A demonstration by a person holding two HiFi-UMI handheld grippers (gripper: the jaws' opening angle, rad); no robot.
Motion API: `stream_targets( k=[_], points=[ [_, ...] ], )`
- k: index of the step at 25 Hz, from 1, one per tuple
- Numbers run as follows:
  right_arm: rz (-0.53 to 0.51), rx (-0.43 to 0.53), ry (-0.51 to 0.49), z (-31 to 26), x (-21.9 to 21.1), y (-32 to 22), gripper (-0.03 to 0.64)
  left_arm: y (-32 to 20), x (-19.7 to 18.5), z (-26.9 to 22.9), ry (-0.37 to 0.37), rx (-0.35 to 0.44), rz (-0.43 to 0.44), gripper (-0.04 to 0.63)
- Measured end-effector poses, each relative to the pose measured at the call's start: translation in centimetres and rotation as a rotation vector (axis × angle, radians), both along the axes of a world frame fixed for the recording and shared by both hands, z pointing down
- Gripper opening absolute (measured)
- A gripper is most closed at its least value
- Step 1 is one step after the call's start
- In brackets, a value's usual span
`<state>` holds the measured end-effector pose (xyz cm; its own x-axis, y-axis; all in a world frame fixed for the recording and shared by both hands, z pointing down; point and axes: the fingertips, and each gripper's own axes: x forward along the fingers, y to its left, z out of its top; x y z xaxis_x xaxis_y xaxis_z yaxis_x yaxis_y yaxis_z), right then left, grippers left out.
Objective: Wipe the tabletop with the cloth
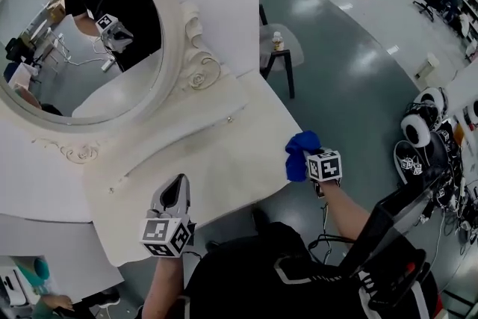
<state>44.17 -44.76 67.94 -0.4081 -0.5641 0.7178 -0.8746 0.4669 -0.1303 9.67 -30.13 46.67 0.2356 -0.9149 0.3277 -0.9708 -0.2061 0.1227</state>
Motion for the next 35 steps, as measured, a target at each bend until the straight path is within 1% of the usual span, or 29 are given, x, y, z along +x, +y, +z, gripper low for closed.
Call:
stream_targets(
  k=[4, 7, 10, 17, 23, 28, 32, 35],
  points=[
    [0.034, -0.023, 0.001, 0.3, 1.1, 2.1, 0.055, 0.7, -0.3, 0.0, 0.003, -0.002, 0.018, 0.006],
    [0.066, -0.042, -0.024, 0.2, 1.5, 2.8, 0.055, 1.2, -0.6, -0.2, 0.012, 0.007, 0.024, 0.006],
    [0.056, 0.02, -0.069, -2.2, 0.0, 2.8, 0.054, 1.8, -1.5, -0.6, 0.019, 0.022, 0.018, 0.006],
    [-0.058, 0.231, -0.234, -12.3, -8.7, 3.2, 0.054, 3.8, -4.6, -2.8, 0.027, 0.077, -0.028, 0.006],
    [-0.243, 0.371, -0.331, -19.8, -17.1, 5.7, 0.055, 5.8, -7.7, -5.1, 0.037, 0.141, -0.085, 0.006],
    [-0.351, 0.433, -0.401, -24.0, -23.0, 8.6, 0.055, 7.6, -10.4, -6.9, 0.04, 0.189, -0.143, 0.006],
    [-0.416, 0.447, -0.451, -26.1, -27.0, 10.7, 0.055, 9.0, -12.5, -8.5, 0.036, 0.232, -0.186, 0.006],
    [-0.449, 0.453, -0.468, -27.0, -29.3, 11.6, 0.054, 10.1, -13.8, -9.1, 0.036, 0.249, -0.225, 0.006]
  ],
)
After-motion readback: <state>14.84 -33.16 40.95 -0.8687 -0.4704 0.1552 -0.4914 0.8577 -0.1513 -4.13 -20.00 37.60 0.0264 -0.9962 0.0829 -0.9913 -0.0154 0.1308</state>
